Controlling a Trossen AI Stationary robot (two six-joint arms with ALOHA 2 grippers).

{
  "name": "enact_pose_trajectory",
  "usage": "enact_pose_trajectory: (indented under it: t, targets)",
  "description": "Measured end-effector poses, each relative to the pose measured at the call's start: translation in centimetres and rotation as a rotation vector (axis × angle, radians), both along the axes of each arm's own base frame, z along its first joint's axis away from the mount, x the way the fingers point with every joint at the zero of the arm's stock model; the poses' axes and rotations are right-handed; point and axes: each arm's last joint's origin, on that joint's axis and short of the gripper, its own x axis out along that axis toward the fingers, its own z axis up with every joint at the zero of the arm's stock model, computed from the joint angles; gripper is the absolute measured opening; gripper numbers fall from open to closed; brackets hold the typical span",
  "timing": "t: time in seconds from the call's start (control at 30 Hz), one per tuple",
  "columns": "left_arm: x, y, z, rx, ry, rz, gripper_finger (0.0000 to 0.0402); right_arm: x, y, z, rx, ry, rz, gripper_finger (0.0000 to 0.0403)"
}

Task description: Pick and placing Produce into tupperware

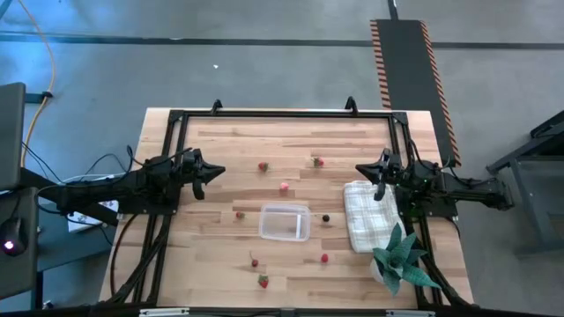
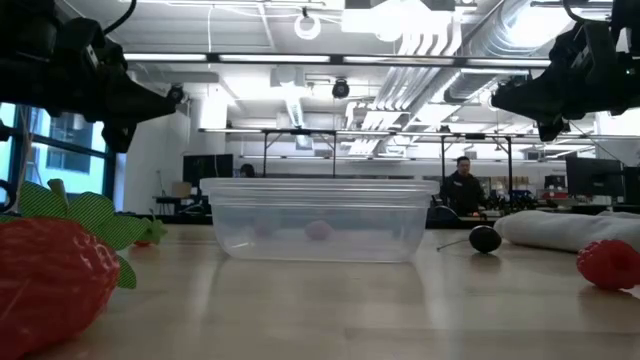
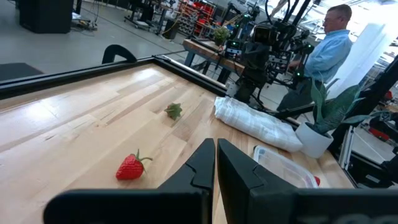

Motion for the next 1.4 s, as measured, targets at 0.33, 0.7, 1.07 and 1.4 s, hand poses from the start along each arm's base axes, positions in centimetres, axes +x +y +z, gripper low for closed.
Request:
enact_pose_trajectory:
  t: [0.33, 0.7, 1.07, 1.4]
  targets:
    - [0.00, 0.00, 0.00, 0.000, 0.000, 0.000, 0.0008, 0.00, 0.00, 0.00, 0.000, 0.000, 0.000, 0.0000]
    - [0.00, 0.00, 0.00, 0.000, 0.000, 0.000, 0.0008, 0.00, 0.00, 0.00, 0.000, 0.000, 0.000, 0.0000]
    - [-0.03, 0.13, 0.26, -0.337, -0.155, 0.072, 0.0008, 0.00, 0.00, 0.01, 0.000, 0.000, 0.000, 0.0000]
    - [-0.07, 0.25, 0.41, -0.434, -0.219, 0.119, 0.0008, -0.03, -0.12, 0.09, -0.004, -0.009, -0.041, 0.0000]
